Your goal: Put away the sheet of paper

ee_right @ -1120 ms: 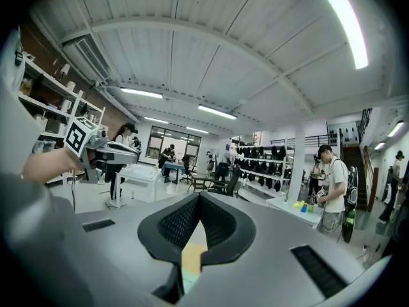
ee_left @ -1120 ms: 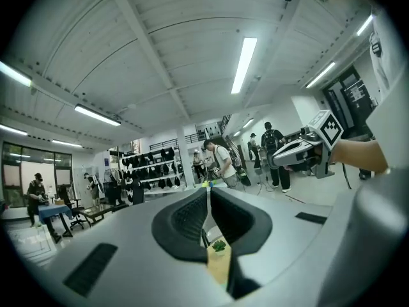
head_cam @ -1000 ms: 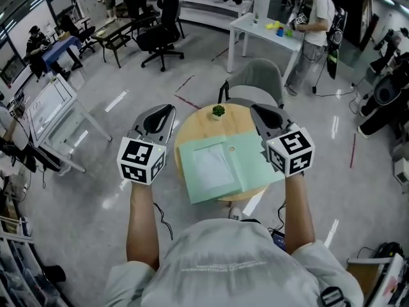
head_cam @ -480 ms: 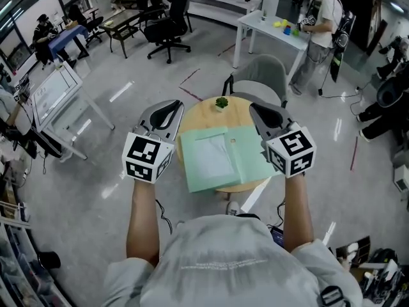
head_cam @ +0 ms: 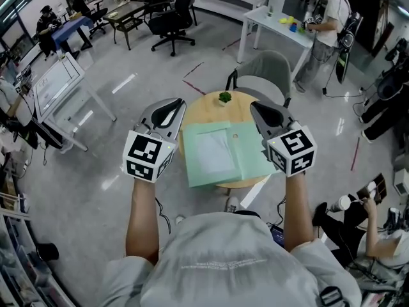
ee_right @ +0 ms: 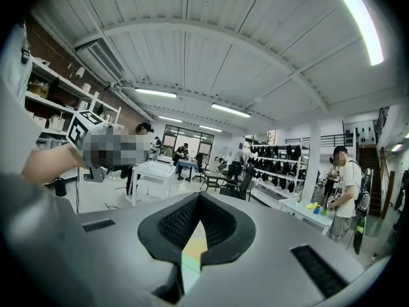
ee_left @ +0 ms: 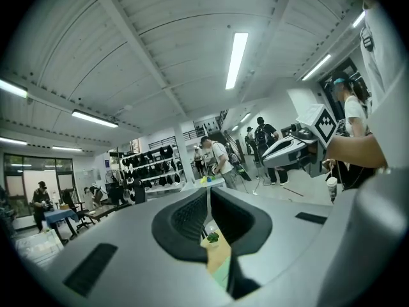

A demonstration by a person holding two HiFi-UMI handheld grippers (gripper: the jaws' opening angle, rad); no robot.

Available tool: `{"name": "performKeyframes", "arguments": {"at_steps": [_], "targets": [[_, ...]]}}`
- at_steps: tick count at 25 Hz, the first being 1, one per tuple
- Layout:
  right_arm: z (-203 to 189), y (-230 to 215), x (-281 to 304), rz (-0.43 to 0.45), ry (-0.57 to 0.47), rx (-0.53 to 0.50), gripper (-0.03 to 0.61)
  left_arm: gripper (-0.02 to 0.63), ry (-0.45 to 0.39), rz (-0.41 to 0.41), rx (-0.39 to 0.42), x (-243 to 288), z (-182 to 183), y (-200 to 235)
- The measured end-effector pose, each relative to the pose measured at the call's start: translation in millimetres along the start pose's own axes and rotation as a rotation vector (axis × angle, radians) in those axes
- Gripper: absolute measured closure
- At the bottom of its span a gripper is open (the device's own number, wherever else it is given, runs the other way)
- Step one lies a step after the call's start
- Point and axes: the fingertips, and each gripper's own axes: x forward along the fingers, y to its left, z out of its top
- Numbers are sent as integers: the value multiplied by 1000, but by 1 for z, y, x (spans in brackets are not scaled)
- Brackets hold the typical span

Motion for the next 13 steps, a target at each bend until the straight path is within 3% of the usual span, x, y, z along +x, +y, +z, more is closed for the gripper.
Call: {"name": "performKeyframes", "arguments": {"at_steps": [13], "targets": [[-13,2,7,26,-5,14,551,581,20,-32,-7,8,-11,-12]]}}
